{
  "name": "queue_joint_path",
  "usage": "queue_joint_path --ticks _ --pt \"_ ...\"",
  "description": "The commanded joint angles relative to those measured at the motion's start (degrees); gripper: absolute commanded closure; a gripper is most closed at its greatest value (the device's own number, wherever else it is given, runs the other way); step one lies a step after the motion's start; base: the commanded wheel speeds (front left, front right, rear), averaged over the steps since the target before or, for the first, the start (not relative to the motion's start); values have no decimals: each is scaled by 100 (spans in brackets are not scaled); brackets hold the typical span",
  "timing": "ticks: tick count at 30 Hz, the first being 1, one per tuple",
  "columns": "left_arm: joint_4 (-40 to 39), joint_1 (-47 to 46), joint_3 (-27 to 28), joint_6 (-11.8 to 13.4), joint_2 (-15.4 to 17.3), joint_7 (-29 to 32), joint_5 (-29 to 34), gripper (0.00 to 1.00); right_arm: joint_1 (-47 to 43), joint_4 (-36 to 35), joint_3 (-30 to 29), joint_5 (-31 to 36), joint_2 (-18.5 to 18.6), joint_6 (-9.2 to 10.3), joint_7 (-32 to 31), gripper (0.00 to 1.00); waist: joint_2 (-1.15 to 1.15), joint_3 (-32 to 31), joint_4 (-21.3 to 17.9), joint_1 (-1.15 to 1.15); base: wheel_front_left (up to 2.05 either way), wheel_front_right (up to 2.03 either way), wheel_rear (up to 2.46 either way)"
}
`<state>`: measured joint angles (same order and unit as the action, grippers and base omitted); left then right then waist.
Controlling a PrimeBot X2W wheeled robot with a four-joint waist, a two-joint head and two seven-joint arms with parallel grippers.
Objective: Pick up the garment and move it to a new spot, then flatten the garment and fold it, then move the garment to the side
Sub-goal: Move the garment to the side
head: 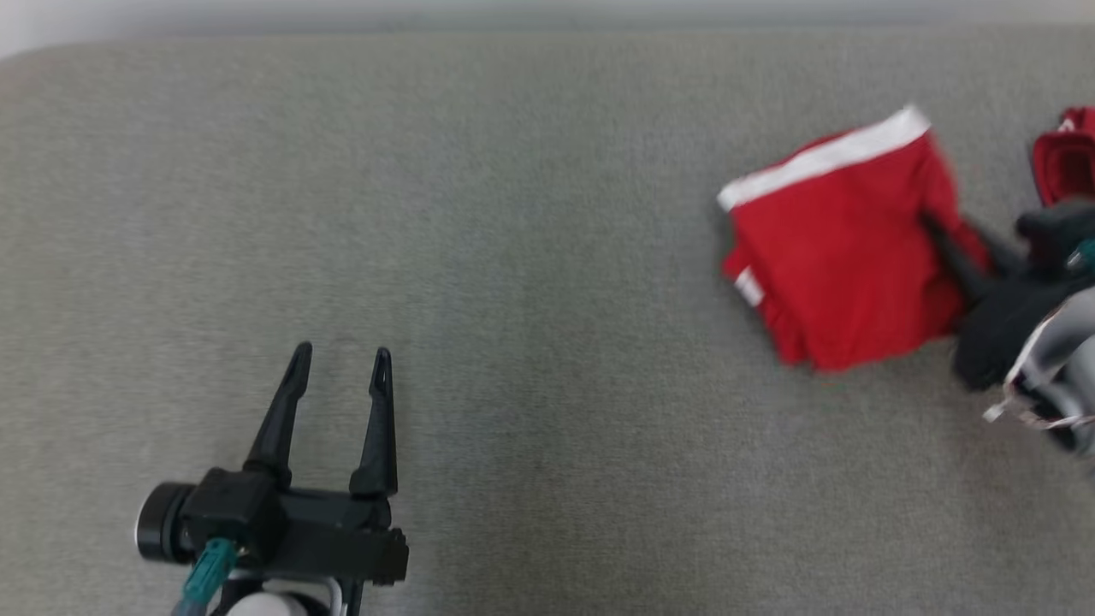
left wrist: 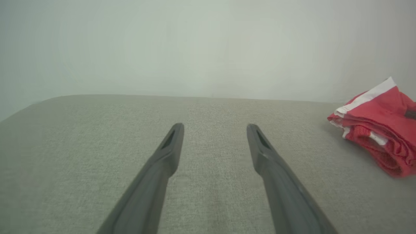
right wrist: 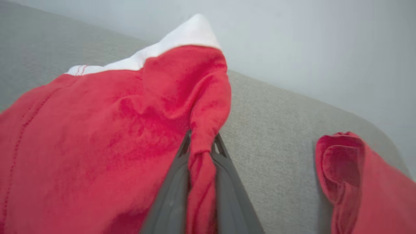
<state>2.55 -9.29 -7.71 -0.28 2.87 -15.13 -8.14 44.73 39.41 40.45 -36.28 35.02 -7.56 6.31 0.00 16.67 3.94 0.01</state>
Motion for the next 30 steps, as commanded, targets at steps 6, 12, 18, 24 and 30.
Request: queue_joint_path --ticks 6,12,18,24,30 --pt "-101 -610 30 -77 9 3 259 0 771 -413 146 -223 999 18 -52 100 0 1336 -896 -1 0 0 0" --pt "-242 -988 44 -218 99 3 515 0 1254 -658 204 -358 1712 18 -59 100 0 1909 -1242 -1 0 0 0" --pt "-469 -1107 -14 -260 145 2 694 0 1570 -666 247 -618 2427 18 -114 100 0 2239 -1451 -1 0 0 0" --pt "-584 -1115 -115 -265 177 9 768 0 1806 -307 295 -778 2795 18 -80 100 0 2385 -1509 -1 0 0 0" --pt "-606 -1129 -211 -280 187 26 801 0 2127 163 421 -670 2708 18 -12 100 0 2492 -1474 -1 0 0 0"
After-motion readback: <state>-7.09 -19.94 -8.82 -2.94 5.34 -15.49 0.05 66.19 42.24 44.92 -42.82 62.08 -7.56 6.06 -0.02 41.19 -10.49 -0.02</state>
